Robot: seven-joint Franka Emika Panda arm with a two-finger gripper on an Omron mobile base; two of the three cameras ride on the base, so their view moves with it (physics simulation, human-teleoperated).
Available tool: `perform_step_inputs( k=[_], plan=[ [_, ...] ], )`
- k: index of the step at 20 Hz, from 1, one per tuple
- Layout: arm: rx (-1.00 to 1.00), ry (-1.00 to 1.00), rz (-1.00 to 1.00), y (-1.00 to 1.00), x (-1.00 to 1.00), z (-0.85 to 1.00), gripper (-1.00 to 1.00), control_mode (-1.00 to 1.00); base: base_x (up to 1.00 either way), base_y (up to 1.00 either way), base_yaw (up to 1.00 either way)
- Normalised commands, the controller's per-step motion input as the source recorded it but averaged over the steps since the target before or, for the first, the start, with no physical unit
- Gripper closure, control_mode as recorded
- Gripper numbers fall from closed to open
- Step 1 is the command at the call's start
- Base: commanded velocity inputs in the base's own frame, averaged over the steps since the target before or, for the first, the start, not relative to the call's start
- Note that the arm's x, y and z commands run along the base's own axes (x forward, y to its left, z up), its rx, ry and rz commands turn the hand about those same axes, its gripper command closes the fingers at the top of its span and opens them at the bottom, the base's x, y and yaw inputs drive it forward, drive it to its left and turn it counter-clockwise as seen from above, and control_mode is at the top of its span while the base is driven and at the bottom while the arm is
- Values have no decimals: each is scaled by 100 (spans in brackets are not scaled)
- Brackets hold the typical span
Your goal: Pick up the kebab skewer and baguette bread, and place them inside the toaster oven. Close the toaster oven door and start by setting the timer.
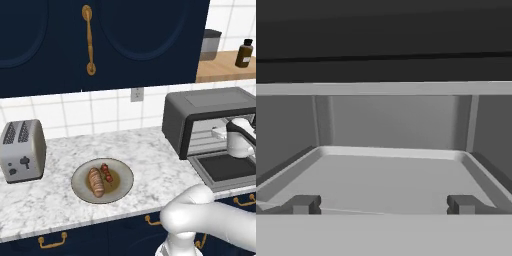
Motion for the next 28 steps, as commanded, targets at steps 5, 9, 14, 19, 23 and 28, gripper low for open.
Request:
perform_step_inputs(
  k=[5, 9, 14, 19, 23, 28],
  plan=[
    [0, 2, 0, 0, 4, -19, -100, -100, 0, 0, 0],
    [0, 9, 0, 0, 5, 0, -100, -100, 0, 0, 0],
    [1, 2, 0, 0, 27, 0, -100, -100, 0, 0, 0],
    [0, 3, 0, 0, 31, -6, -100, -100, 0, 0, 0],
    [1, 3, 0, 0, 3, -20, -100, -100, 0, 0, 0],
    [1, 8, 0, -1, 29, 5, -100, -100, 0, 0, 0]
  ],
)
